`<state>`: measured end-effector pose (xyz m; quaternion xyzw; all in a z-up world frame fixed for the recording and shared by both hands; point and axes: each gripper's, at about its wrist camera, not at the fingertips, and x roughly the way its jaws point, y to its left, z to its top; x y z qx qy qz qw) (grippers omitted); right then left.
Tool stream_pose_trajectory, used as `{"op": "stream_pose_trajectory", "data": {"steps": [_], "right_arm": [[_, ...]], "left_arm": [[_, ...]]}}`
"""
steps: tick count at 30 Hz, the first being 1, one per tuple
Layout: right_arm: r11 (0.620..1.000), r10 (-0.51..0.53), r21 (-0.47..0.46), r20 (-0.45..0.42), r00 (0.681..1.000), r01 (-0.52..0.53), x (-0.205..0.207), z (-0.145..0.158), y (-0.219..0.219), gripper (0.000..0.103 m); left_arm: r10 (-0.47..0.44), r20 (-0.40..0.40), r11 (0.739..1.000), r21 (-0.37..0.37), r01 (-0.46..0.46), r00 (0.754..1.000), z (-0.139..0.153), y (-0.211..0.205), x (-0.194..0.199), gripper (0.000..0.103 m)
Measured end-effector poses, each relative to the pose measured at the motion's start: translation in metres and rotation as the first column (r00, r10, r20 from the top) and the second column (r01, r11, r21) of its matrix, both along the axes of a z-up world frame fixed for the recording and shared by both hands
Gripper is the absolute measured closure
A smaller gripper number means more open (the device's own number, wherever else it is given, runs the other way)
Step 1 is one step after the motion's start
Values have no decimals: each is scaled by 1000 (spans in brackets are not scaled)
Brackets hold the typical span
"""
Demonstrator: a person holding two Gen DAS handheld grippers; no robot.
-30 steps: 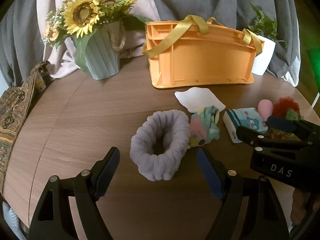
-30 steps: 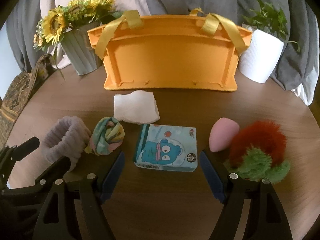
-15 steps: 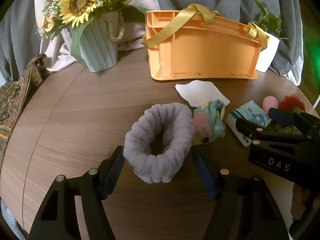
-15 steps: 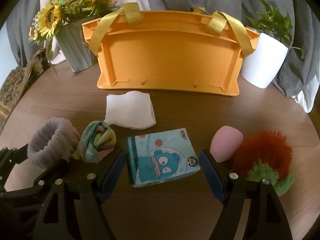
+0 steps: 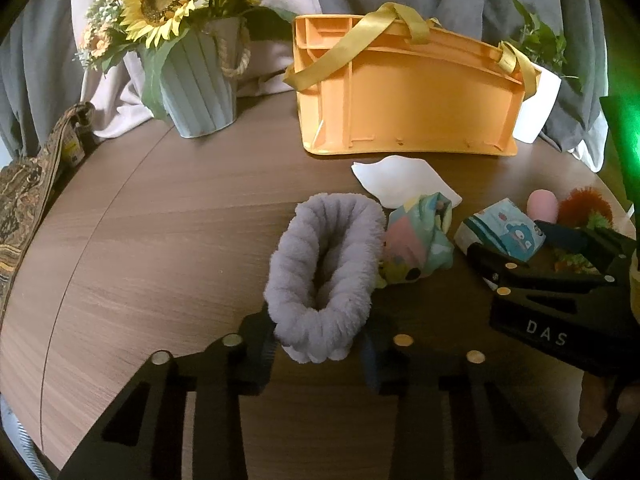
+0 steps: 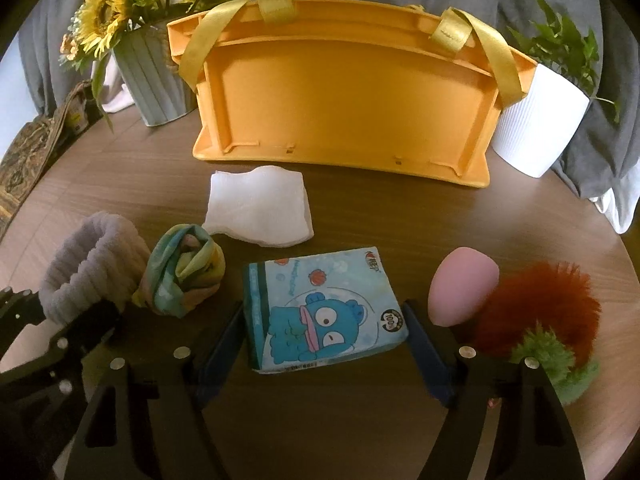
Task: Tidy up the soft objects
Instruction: 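Grasp the lavender fuzzy plush with the left tool while the right tool grasps the blue cloth book, then lift the lavender plush and blue cloth book over the orange crate with both tools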
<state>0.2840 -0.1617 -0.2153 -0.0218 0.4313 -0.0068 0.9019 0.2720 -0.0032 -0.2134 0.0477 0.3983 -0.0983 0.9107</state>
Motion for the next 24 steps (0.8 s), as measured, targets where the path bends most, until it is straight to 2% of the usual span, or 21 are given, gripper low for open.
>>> {"op": "stream_pose_trajectory", "data": {"steps": [9,24], "right_arm": [[1000,-8,21,19,1000,8,-11,12,-3,26],[998,-29,65,129,991,20,-36,70,-12,26]], "left_arm": [[14,42,1000,-25,-13,999,19,2,-9,74],[10,150,996,-90,4,989,78,-2,-27,74]]}}
